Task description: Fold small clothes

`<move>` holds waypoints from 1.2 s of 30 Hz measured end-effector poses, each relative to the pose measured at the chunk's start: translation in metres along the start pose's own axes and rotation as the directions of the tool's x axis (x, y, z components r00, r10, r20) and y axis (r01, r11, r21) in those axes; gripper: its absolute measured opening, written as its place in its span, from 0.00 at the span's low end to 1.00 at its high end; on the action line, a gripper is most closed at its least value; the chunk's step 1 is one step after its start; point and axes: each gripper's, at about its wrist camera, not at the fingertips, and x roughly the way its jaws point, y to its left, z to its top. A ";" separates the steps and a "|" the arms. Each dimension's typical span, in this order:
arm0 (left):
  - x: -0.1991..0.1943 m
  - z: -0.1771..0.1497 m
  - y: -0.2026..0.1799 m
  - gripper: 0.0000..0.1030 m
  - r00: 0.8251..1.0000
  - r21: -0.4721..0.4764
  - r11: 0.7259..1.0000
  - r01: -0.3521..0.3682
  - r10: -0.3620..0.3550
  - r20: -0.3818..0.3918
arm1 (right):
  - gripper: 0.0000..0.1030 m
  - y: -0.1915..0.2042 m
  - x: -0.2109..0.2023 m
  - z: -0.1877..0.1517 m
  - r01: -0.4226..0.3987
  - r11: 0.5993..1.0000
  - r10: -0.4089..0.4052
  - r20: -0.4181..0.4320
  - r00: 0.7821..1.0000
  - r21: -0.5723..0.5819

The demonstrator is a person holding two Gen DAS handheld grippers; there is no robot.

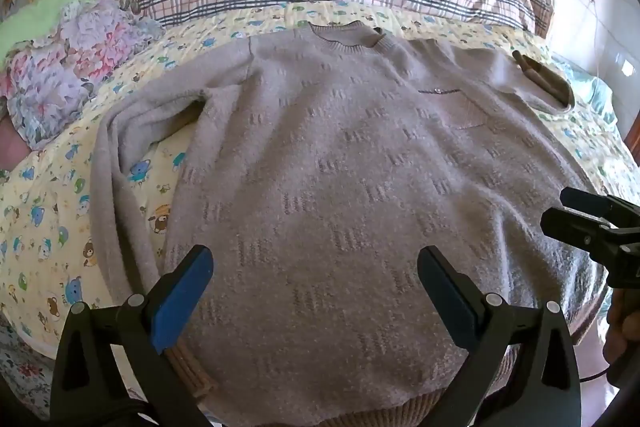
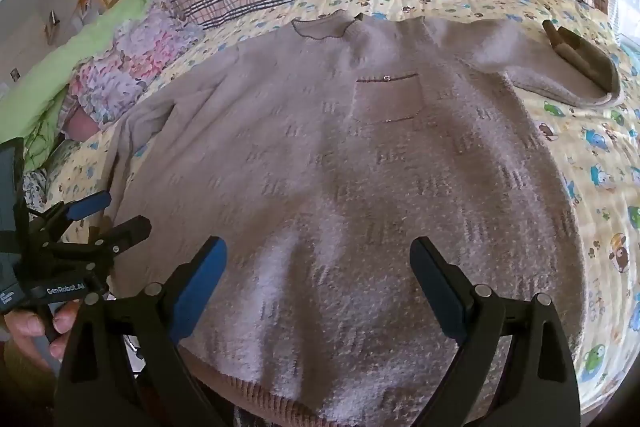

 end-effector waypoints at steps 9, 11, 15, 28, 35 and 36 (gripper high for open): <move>0.000 0.000 0.000 0.99 1.000 -0.002 1.000 0.004 -0.004 -0.003 | 0.90 0.003 0.000 -0.001 -0.001 1.000 0.001 0.024 1.000 -0.008; 0.000 -0.001 0.000 0.99 1.000 -0.002 1.000 0.003 -0.003 -0.001 | 0.90 0.003 0.000 -0.002 -0.004 1.000 0.004 0.026 1.000 -0.007; 0.000 -0.001 0.000 0.99 1.000 -0.001 1.000 0.003 -0.003 0.000 | 0.90 0.004 -0.002 -0.002 0.000 1.000 0.001 0.012 1.000 -0.006; 0.006 0.001 -0.006 0.99 1.000 0.007 1.000 0.006 -0.006 -0.007 | 0.90 0.007 -0.005 0.000 -0.014 1.000 0.014 0.019 1.000 0.007; 0.008 0.005 -0.006 0.99 1.000 0.015 1.000 0.012 -0.012 -0.026 | 0.90 0.004 -0.005 0.000 -0.019 1.000 0.019 0.016 1.000 0.019; 0.008 0.005 -0.007 0.99 1.000 0.015 1.000 0.015 -0.014 -0.021 | 0.90 0.003 -0.004 0.001 -0.021 1.000 0.021 0.017 1.000 0.021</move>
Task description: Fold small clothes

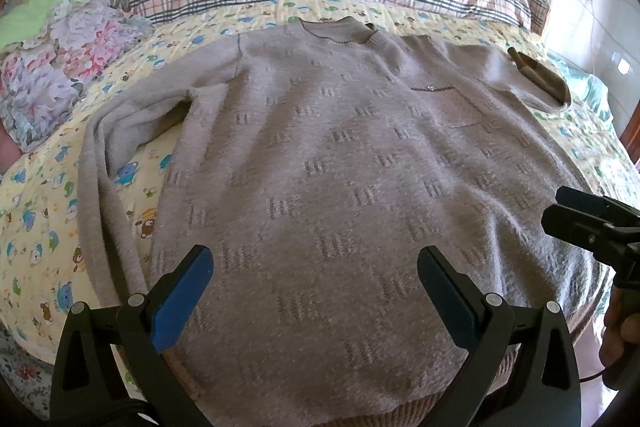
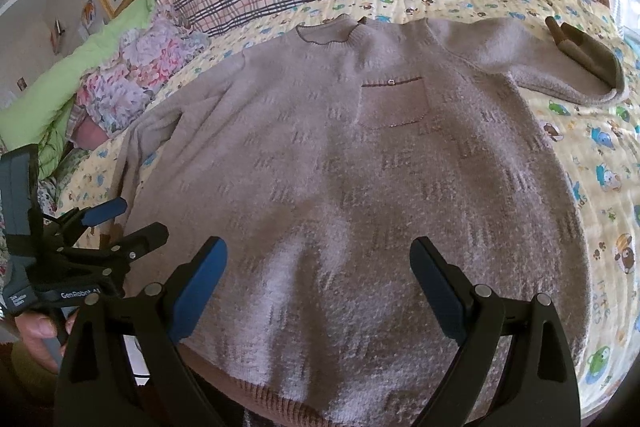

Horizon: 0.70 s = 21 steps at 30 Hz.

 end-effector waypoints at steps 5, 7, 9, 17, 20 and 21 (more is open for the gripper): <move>0.002 0.004 -0.003 0.99 0.999 0.016 1.000 -0.007 0.006 0.041 | 0.90 -0.005 0.000 0.002 -0.032 0.999 0.032 0.006 0.999 0.024; 0.004 0.005 -0.003 0.99 0.999 0.017 1.000 -0.004 0.003 0.038 | 0.90 -0.007 0.001 0.003 -0.035 0.999 0.035 0.006 0.999 0.025; 0.005 0.007 -0.004 0.99 0.999 0.016 1.000 -0.001 0.001 0.036 | 0.90 -0.008 0.001 0.005 -0.036 0.999 0.036 0.002 0.999 0.028; 0.009 0.015 -0.005 0.99 0.999 -0.023 0.999 0.048 -0.048 0.021 | 0.90 -0.012 0.002 0.008 -0.061 0.997 0.061 -0.004 0.998 0.053; 0.011 0.018 -0.006 0.99 0.998 -0.031 0.998 0.058 -0.057 0.017 | 0.90 -0.014 0.002 0.010 -0.067 0.996 0.068 0.000 0.998 0.059; 0.012 0.020 -0.006 0.99 0.998 -0.033 0.998 0.061 -0.060 0.015 | 0.90 -0.015 0.002 0.011 -0.070 0.996 0.070 -0.002 0.998 0.064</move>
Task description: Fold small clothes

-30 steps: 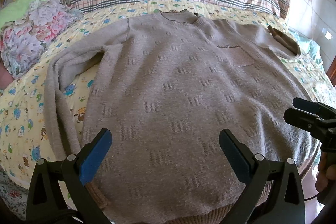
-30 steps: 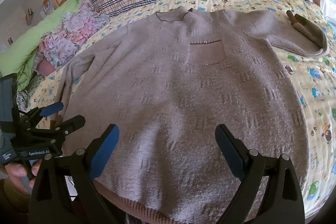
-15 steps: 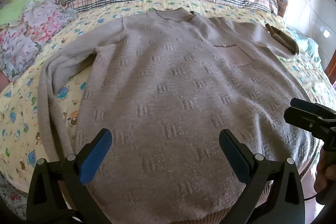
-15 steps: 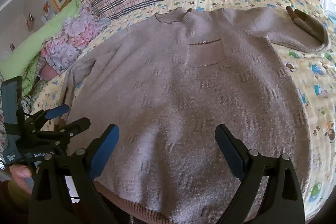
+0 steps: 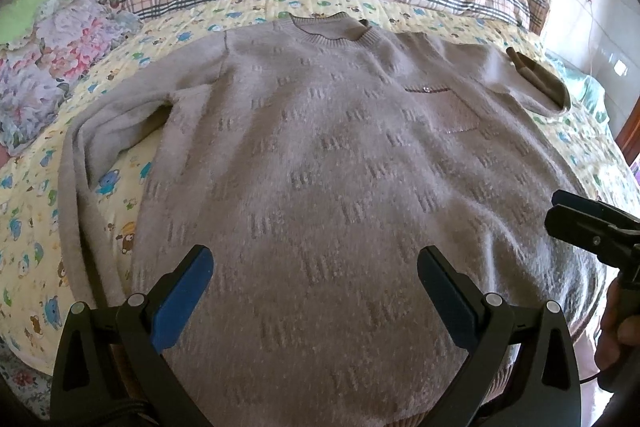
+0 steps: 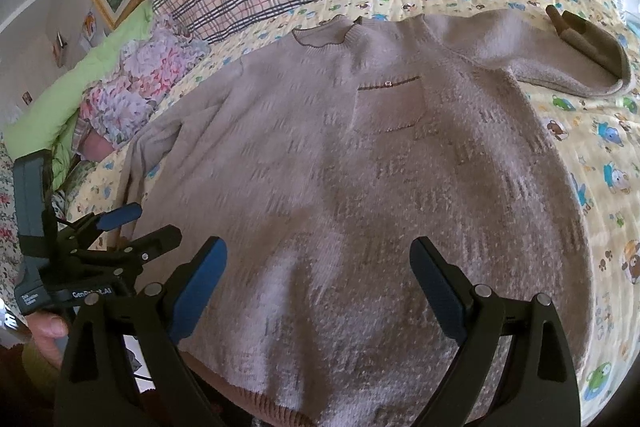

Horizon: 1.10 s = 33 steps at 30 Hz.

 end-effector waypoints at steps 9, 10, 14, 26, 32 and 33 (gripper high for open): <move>0.014 0.025 0.000 0.99 1.000 0.027 0.999 -0.031 0.031 -0.004 | 0.90 -0.043 -0.012 0.034 0.051 0.997 -0.052 0.031 0.998 0.051; 0.015 0.030 0.000 0.99 1.000 0.025 0.999 -0.031 0.031 0.001 | 0.90 -0.050 -0.015 0.038 0.064 0.996 -0.066 0.034 0.997 0.058; 0.024 0.053 0.003 0.99 0.999 0.019 0.999 -0.048 0.048 0.013 | 0.90 -0.083 -0.025 0.065 0.110 0.990 -0.116 0.064 0.991 0.089; 0.073 0.123 0.022 0.99 0.999 -0.017 0.999 -0.038 0.038 -0.028 | 0.90 -0.199 -0.043 0.144 0.288 0.946 -0.306 0.116 0.945 0.148; 0.108 0.153 0.036 0.99 0.997 -0.020 0.998 -0.060 0.059 -0.042 | 0.88 -0.269 -0.039 0.189 0.390 0.904 -0.414 0.128 0.901 0.176; 0.114 0.155 0.038 0.99 0.997 -0.024 0.998 -0.061 0.059 -0.051 | 0.86 -0.279 -0.033 0.197 0.411 0.894 -0.433 0.110 0.894 0.181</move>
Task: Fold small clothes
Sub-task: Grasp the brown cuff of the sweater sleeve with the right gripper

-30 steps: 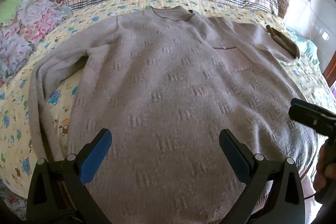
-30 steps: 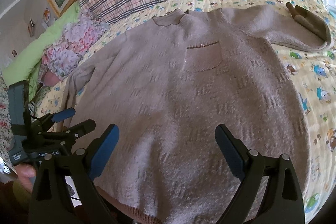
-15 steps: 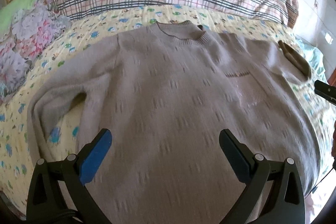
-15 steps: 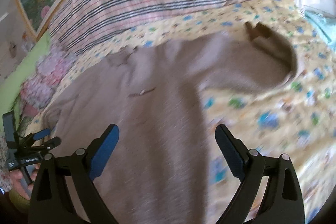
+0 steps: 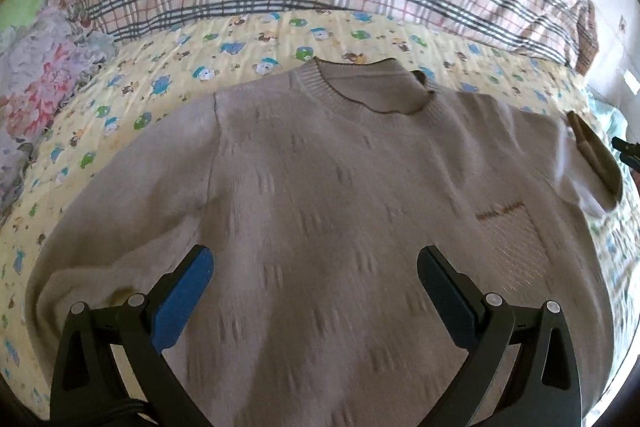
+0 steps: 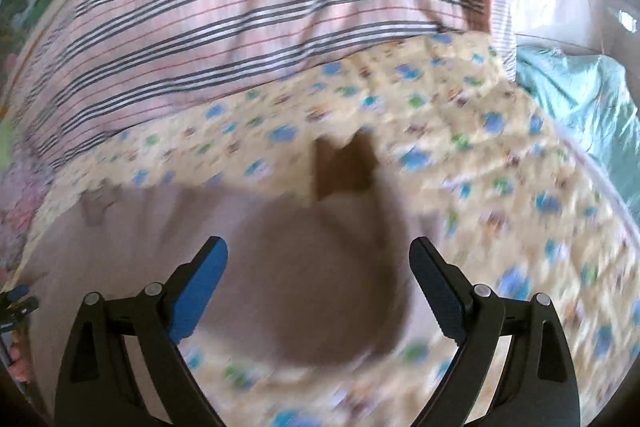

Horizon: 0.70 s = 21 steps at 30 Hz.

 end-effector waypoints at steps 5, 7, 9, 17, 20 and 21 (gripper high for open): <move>0.028 0.015 0.011 0.99 0.999 -0.025 1.000 -0.002 0.001 -0.039 | 0.65 -0.023 0.052 0.027 0.046 0.999 -0.045 -0.090 0.995 0.008; 0.036 0.018 0.015 0.99 0.999 -0.030 1.000 -0.002 0.000 -0.052 | 0.49 -0.027 0.068 0.030 0.023 1.000 -0.021 -0.140 0.990 0.014; 0.044 0.019 0.017 0.99 0.998 -0.035 0.999 -0.006 0.004 -0.070 | 0.13 -0.026 0.075 0.028 0.005 1.000 -0.003 -0.171 0.985 0.015; 0.042 0.011 0.024 0.99 0.996 -0.074 0.997 0.028 -0.034 -0.079 | 0.08 0.037 0.010 0.020 -0.186 0.983 0.186 -0.008 0.983 0.004; 0.033 0.003 0.026 0.99 0.996 -0.090 0.995 0.046 -0.052 -0.071 | 0.08 0.082 -0.009 0.012 -0.283 0.959 0.283 0.032 0.959 0.004; 0.029 -0.001 0.027 0.99 0.996 -0.098 0.994 0.052 -0.058 -0.069 | 0.08 0.103 -0.015 0.007 -0.338 0.941 0.337 0.049 0.940 0.018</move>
